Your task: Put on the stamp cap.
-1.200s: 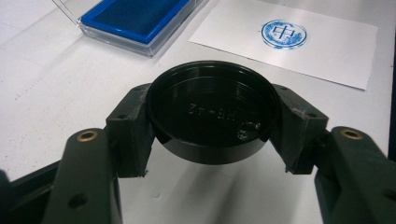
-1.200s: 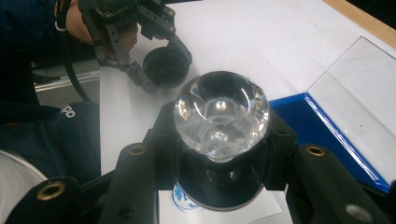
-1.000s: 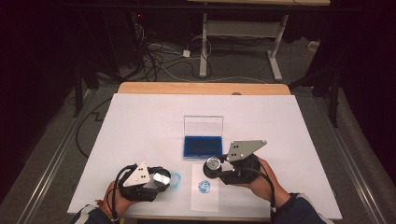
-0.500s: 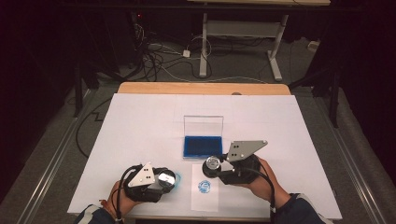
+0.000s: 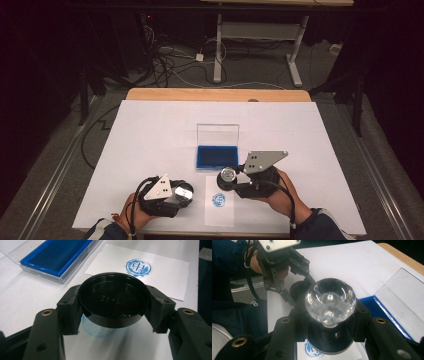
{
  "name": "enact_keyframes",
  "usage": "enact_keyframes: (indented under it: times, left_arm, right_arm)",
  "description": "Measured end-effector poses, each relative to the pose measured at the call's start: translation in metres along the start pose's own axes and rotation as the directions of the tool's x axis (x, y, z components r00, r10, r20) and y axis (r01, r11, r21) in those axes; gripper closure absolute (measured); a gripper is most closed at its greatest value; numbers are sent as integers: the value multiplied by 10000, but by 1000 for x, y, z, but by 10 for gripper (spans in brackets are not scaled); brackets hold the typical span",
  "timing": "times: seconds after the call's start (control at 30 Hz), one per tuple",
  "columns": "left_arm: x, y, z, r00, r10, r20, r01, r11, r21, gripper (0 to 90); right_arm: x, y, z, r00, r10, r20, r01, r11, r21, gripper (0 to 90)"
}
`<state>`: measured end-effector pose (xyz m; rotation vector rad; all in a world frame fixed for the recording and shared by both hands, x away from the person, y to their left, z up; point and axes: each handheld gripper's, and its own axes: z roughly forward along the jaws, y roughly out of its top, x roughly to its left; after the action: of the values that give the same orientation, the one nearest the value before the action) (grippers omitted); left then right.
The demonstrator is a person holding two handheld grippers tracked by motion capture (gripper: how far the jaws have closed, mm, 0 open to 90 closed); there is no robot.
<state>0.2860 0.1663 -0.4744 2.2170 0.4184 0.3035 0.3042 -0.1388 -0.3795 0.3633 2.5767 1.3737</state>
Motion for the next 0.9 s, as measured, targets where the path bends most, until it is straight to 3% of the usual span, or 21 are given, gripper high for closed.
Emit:
enact_keyframes:
  times: [0.9]
  left_arm:
    - [-2, 29, 30, 9983, 212, 548, -193, 9992, -348, 365]
  right_arm:
    - [0, 5, 7, 10000, 56, -57, -57, 9999, -110, 588]
